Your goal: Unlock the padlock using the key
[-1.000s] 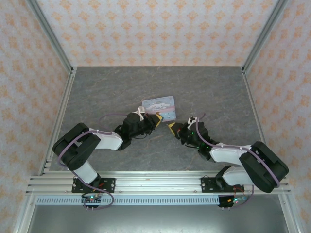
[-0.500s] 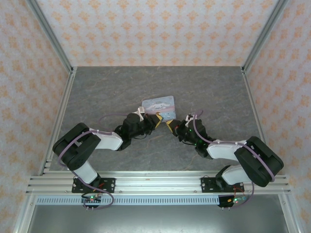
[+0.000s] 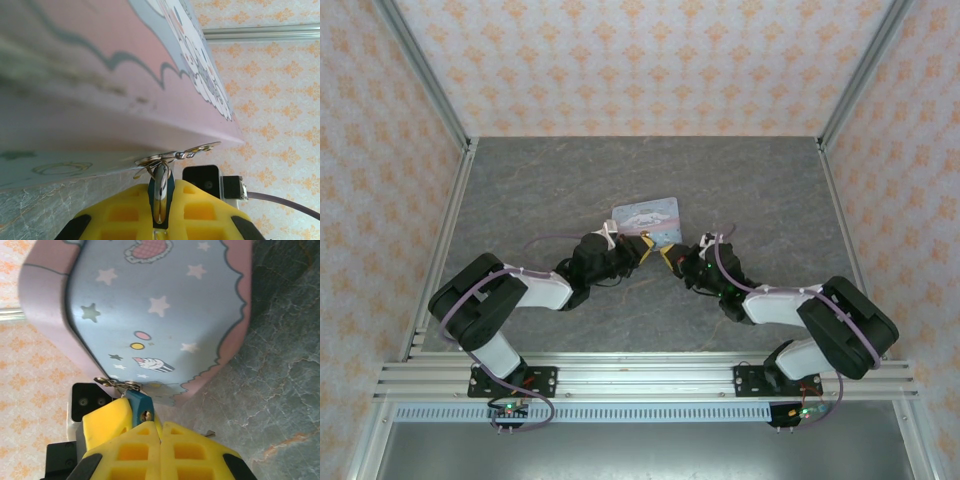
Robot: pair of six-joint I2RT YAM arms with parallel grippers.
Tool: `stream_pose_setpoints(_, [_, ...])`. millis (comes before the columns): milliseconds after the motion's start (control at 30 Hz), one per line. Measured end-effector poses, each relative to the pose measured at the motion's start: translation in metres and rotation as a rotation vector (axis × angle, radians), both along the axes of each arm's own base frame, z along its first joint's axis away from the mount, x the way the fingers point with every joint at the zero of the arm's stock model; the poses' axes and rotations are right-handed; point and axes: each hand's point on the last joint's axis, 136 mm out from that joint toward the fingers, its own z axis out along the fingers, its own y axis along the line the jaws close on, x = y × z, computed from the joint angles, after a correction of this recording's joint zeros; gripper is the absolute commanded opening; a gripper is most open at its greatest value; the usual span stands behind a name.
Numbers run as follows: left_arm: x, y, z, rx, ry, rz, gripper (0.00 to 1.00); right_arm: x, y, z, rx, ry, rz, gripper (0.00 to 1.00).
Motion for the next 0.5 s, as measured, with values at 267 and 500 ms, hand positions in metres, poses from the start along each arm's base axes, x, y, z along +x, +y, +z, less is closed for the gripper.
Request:
stream_pose_setpoints(267, [-0.0015, 0.001, -0.0021, 0.002, 0.003, 0.0, 0.0, 0.001, 0.001, -0.0041, -0.007, 0.009, 0.001, 0.0])
stream_pose_setpoints(500, [-0.0014, 0.0011, -0.0021, 0.002, 0.003, 0.0, 0.0, 0.0011, 0.001, -0.0049, -0.008, 0.011, 0.0, 0.0])
